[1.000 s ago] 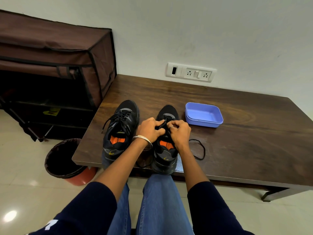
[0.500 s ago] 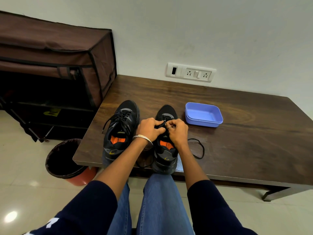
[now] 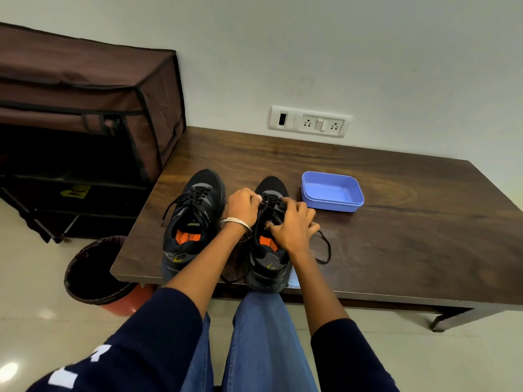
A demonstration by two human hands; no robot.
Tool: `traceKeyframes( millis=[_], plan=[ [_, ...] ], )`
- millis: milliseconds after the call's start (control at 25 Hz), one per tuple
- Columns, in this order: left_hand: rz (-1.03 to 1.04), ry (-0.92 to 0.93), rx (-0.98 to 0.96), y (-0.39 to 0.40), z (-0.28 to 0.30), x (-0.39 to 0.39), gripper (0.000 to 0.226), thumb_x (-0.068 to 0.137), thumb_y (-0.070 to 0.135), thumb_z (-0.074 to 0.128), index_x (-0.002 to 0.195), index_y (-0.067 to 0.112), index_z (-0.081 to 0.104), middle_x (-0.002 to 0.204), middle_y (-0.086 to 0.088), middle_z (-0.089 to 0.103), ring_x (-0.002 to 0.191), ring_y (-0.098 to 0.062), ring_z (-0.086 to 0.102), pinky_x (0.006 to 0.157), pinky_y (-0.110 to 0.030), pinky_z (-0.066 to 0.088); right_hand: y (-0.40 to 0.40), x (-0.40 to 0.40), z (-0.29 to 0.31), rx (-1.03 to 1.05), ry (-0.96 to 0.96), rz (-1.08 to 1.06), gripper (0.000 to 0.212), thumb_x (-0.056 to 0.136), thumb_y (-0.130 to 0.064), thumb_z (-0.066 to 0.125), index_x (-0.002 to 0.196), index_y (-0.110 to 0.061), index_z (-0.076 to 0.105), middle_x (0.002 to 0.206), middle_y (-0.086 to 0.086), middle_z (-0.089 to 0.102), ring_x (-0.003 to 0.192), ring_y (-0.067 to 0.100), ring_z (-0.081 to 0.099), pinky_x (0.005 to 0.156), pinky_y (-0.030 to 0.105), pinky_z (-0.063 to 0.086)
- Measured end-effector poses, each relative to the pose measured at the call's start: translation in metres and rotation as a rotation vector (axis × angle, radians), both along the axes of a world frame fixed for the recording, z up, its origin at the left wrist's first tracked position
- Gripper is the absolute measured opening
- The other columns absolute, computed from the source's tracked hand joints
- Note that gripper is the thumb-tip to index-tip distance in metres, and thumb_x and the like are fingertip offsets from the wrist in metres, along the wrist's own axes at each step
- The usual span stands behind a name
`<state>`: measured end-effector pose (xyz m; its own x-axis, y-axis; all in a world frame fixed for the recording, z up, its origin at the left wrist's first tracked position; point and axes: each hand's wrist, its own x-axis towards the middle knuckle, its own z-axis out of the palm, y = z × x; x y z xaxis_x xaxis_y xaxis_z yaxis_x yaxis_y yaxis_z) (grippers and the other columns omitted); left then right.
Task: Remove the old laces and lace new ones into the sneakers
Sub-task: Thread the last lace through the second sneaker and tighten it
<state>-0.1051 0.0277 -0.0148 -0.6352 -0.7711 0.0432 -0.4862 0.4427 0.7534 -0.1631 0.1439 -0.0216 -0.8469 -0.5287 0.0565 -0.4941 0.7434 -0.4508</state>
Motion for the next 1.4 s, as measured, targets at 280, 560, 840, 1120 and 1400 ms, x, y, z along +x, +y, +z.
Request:
traceKeyframes(
  millis=[280,560,840,1120,1400],
  plan=[
    [0.331,1.182,1.228,-0.008,0.072,0.009,0.025,0.102,0.015,0.037,0.078,0.011,0.044,0.058,-0.003,0.049,0.040,-0.013,0.042,0.053,-0.030,0.052,-0.001,0.003,-0.002,0.116,0.001,-0.143,0.110,0.074,-0.054,0.071,0.152,-0.010,0.007,0.146,0.018,0.026,0.132,0.036,0.023,0.104,0.053,0.024],
    [-0.256,-0.391,-0.129,-0.011,0.041,0.013,0.018,0.089,0.031,0.063,0.081,0.019,0.073,0.098,-0.011,0.071,0.093,-0.028,0.066,0.079,-0.038,0.051,-0.002,0.004,0.000,0.122,-0.011,-0.139,0.111,0.075,-0.054,0.070,0.152,-0.008,0.005,0.147,0.019,0.023,0.134,0.036,0.021,0.106,0.053,0.023],
    [-0.080,0.682,0.640,-0.008,0.072,0.023,0.025,0.097,0.003,0.044,0.080,0.012,0.059,0.094,-0.004,0.070,0.077,-0.010,0.064,0.047,-0.026,0.044,0.000,0.003,-0.002,0.121,-0.021,-0.155,0.115,0.074,-0.057,0.069,0.152,-0.006,0.001,0.149,0.020,0.020,0.136,0.037,0.018,0.107,0.056,0.021],
    [-0.092,0.416,0.380,-0.012,0.078,0.026,0.033,0.094,0.043,0.054,0.101,0.012,0.047,0.063,-0.002,0.062,0.037,-0.009,0.050,0.035,-0.020,0.038,-0.003,0.004,-0.002,0.036,-0.219,-0.157,0.120,0.077,-0.051,0.071,0.151,-0.009,-0.012,0.154,0.021,0.015,0.137,0.041,0.024,0.107,0.057,0.027],
    [-0.188,-0.171,-0.176,-0.009,0.008,0.007,0.022,0.084,0.009,0.058,0.091,0.021,0.041,0.092,-0.006,0.064,0.084,-0.028,0.063,0.075,-0.044,0.054,-0.002,0.000,-0.007,-0.102,-0.267,-0.093,0.118,0.081,-0.035,0.071,0.149,-0.004,-0.021,0.147,0.024,0.034,0.133,0.041,0.036,0.106,0.050,0.037]
  ],
)
